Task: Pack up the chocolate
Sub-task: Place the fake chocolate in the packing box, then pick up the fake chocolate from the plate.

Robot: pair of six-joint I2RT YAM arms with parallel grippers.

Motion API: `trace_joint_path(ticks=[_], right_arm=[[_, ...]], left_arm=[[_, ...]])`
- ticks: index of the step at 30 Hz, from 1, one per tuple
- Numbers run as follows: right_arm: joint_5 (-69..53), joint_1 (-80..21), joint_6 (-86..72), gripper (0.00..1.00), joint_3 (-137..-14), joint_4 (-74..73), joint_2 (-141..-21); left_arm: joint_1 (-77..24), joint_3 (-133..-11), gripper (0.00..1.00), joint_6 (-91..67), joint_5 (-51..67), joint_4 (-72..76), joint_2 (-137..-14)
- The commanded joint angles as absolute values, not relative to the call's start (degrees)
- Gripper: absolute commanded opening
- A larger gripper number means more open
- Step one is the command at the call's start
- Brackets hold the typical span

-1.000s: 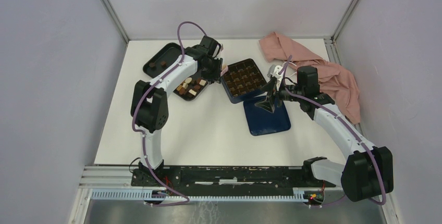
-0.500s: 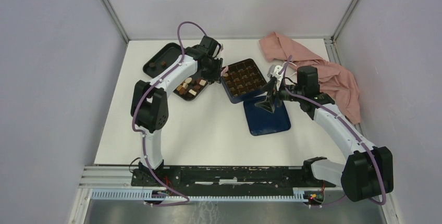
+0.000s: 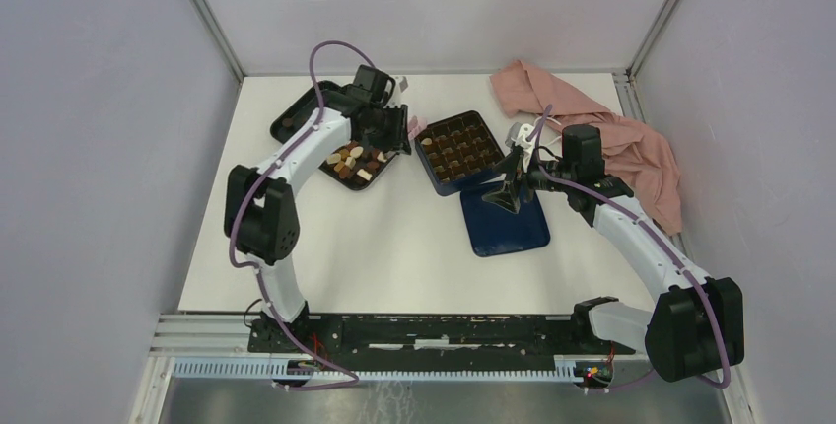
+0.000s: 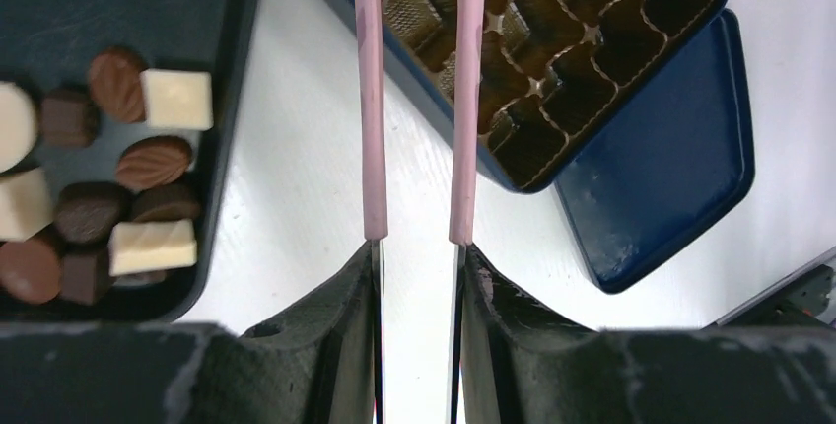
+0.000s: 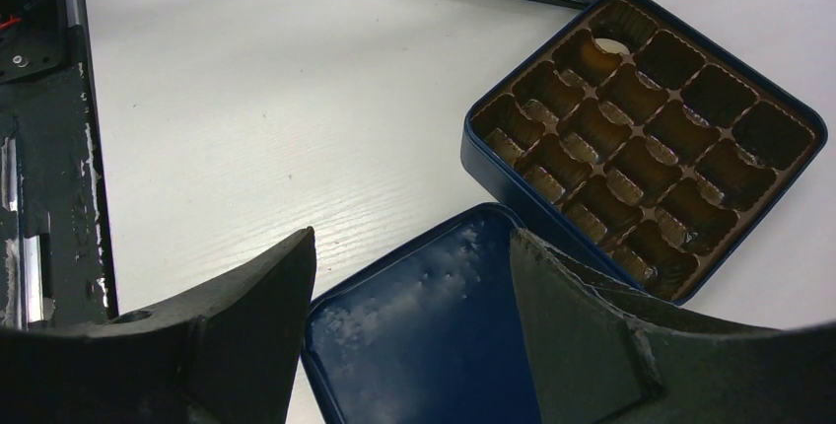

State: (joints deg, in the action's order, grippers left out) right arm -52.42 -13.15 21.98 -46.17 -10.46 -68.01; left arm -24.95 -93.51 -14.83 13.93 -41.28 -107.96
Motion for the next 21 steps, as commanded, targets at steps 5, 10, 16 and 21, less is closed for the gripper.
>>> trace_joint_path(ticks=[5, 10, 16, 21], right_arm=[[-52.21, -13.5, 22.79, 0.78, -48.71, -9.77, -68.16], [-52.29, -13.5, 22.76, 0.78, -48.69, -9.74, -68.36], [-52.56, -13.52, 22.51, 0.78, -48.69, -9.74, -68.58], [-52.73, -13.47, 22.5, 0.77, -48.69, -9.76, -68.47]], left_arm=[[-15.85, -86.11, 0.37, -10.75, 17.32, -42.56, -99.7], [-12.29, -84.19, 0.37, -7.93, 12.82, -45.08, -98.74], [-10.07, -86.79, 0.37, -7.38, 6.02, -45.43, -101.86], [-9.74, -91.86, 0.37, -7.14, 3.28, -46.85, -107.2]])
